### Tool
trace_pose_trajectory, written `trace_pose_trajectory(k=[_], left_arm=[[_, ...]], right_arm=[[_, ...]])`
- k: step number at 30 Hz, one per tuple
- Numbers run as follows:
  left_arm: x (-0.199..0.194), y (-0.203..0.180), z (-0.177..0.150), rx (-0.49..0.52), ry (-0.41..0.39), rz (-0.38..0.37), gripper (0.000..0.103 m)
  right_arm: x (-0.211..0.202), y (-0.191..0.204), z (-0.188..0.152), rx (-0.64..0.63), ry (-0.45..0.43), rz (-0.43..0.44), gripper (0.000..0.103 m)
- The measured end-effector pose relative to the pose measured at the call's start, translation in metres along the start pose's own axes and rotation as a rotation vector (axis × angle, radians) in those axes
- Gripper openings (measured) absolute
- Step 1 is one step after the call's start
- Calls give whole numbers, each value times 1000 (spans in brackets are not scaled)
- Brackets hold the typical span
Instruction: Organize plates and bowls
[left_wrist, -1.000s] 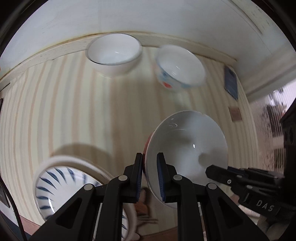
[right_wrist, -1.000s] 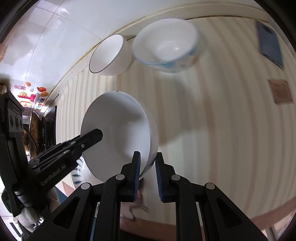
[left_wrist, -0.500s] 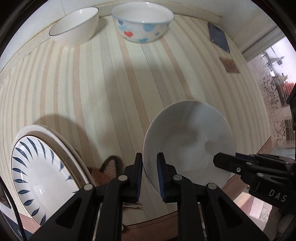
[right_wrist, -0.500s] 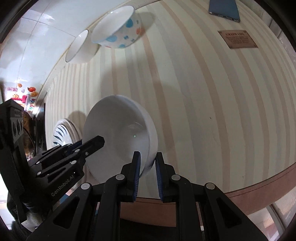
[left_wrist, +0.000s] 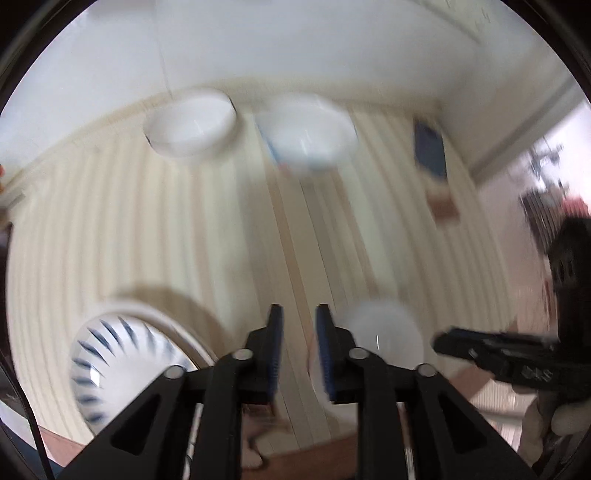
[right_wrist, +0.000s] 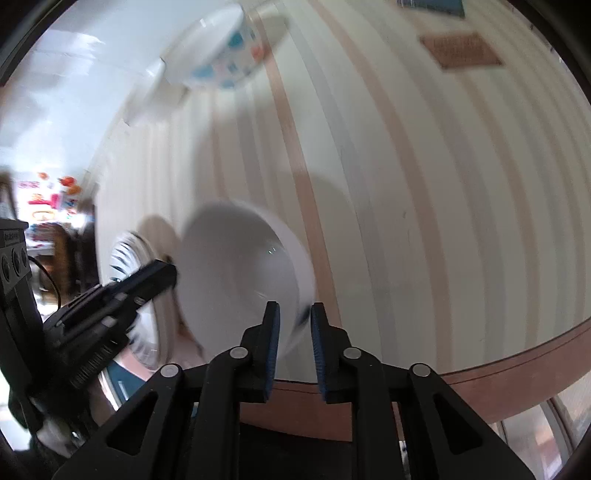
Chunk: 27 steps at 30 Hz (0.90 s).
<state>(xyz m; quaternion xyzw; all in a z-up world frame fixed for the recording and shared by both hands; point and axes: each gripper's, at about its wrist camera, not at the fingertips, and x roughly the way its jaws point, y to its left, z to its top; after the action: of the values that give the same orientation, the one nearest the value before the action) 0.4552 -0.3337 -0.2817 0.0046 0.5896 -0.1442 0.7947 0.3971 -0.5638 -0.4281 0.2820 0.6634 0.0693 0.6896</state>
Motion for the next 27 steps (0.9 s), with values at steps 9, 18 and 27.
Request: trace_pose_trajectory(k=[9, 18, 27], left_arm=[[40, 36, 117, -81, -45, 49, 24], [112, 37, 149, -101, 85, 9, 24], [128, 28, 144, -67, 80, 7, 17]], right_arm=[[-58, 19, 91, -60, -165, 92, 67], [-13, 49, 215, -96, -158, 28, 67], [32, 48, 247, -83, -119, -8, 13]])
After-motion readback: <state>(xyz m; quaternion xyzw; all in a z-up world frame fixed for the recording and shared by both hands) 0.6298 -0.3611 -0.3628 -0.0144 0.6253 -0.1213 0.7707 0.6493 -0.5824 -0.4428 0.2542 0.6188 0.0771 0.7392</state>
